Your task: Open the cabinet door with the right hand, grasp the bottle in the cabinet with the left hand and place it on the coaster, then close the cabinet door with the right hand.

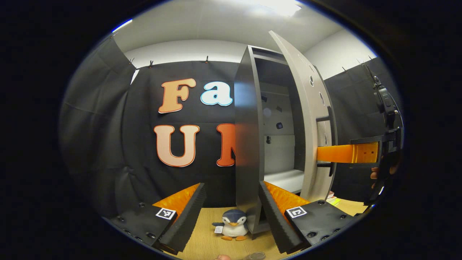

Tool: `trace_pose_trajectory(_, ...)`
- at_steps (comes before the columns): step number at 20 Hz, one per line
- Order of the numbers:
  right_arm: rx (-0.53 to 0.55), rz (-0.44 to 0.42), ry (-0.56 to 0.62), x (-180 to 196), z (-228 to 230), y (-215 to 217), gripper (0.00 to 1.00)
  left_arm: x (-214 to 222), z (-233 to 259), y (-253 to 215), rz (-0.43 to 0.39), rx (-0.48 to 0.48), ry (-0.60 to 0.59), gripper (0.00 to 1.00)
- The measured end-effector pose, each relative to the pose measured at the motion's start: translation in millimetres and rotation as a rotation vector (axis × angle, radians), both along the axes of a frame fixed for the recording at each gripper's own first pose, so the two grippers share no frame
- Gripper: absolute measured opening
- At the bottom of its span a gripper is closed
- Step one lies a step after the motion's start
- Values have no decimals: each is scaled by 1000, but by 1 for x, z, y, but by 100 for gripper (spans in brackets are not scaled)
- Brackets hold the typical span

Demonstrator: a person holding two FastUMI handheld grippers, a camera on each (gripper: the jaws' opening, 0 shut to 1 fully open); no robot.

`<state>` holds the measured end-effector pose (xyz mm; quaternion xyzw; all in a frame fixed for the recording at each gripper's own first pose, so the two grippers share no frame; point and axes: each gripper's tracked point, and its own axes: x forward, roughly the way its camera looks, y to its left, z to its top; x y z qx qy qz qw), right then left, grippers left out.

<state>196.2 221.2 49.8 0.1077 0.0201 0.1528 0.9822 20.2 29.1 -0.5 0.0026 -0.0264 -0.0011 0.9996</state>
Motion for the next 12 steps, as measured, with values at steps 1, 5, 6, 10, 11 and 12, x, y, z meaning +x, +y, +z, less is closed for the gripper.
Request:
trace_pose_trajectory(1, 0, 4, -2, 4, 0, 4, 94, 1, 0, 1, 5, 0, 0, 95)
trace_pose_trajectory(5, -8, 4, -8, 15, 2, 14, 94, 7, 0, 6, 31, -1, -2, 95)
trace_pose_trajectory(6, -1, 9, -1, 18, 0, 17, 94, 9, -1, 7, 37, -2, 0, 95)
trace_pose_trajectory(10, 37, 17, 14, 40, -5, 18, 95, 19, -7, 14, 58, -7, 15, 95)
trace_pose_trajectory(11, 28, 3, 10, 45, -6, 18, 95, 20, -7, 16, 62, -8, 16, 95)
trace_pose_trajectory(12, 7, -11, 7, 47, -8, 19, 100, 21, -9, 16, 65, -9, 19, 95)
